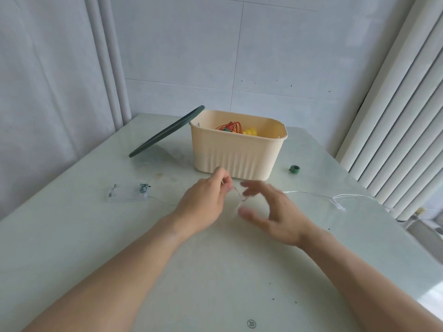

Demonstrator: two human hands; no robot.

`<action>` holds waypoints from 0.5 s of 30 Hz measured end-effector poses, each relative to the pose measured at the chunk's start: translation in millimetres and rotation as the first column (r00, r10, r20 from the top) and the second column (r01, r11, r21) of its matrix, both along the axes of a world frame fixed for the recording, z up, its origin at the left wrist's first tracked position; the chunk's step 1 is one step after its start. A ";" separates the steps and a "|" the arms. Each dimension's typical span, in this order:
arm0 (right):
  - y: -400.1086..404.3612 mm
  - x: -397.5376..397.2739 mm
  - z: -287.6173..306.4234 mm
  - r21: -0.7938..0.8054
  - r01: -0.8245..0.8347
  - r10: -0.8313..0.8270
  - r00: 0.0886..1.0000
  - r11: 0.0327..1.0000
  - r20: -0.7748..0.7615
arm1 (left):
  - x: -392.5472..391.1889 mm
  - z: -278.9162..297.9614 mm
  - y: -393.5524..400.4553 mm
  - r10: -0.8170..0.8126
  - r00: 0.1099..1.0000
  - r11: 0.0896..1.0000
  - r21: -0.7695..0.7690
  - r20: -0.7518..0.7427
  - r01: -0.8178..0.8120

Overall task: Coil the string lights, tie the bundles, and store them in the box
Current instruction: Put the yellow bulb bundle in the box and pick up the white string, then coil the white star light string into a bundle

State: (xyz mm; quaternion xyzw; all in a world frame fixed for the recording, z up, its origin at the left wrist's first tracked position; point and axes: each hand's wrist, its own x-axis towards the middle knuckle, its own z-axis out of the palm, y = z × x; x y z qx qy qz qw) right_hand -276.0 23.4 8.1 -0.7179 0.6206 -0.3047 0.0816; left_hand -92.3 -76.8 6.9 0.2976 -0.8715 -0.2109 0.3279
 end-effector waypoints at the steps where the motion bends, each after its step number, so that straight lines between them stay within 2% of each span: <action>1: -0.7 3.7 -2.7 0.051 -0.051 0.051 0.999 0.997 0.004 | -0.5 1.0 1.0 -0.006 0.999 1.000 -0.007 -0.052 0.006; 3: -4.2 1.0 -8.7 -0.034 -0.060 0.059 0.998 0.998 -0.009 | 2.3 2.0 -0.2 -0.010 0.991 1.000 -0.021 -0.132 0.007; 5: -4.5 -4.8 -8.5 -0.105 0.025 -0.014 0.995 0.994 0.103 | 9.3 2.6 -6.8 0.020 0.992 1.000 -0.017 -0.125 -0.023; 8: -1.0 -22.5 5.4 -0.198 0.283 -0.197 0.910 0.939 0.364 | 23.8 5.2 -22.8 0.113 0.986 0.992 0.035 0.123 -0.118; 11: 4.4 -47.2 25.7 -0.258 0.560 -0.342 0.744 0.787 0.574 | 31.8 4.6 -31.6 0.137 0.933 0.989 0.007 0.332 -0.148; 13: 8.7 -60.6 27.5 -0.213 0.639 -0.402 0.672 0.739 0.622 | 28.1 5.3 -29.2 0.130 0.940 0.990 0.017 0.314 -0.143; 15: 8.3 -64.2 21.0 -0.149 0.639 -0.447 0.666 0.754 0.597 | 25.1 11.2 -23.8 0.101 0.969 0.985 0.112 0.225 -0.129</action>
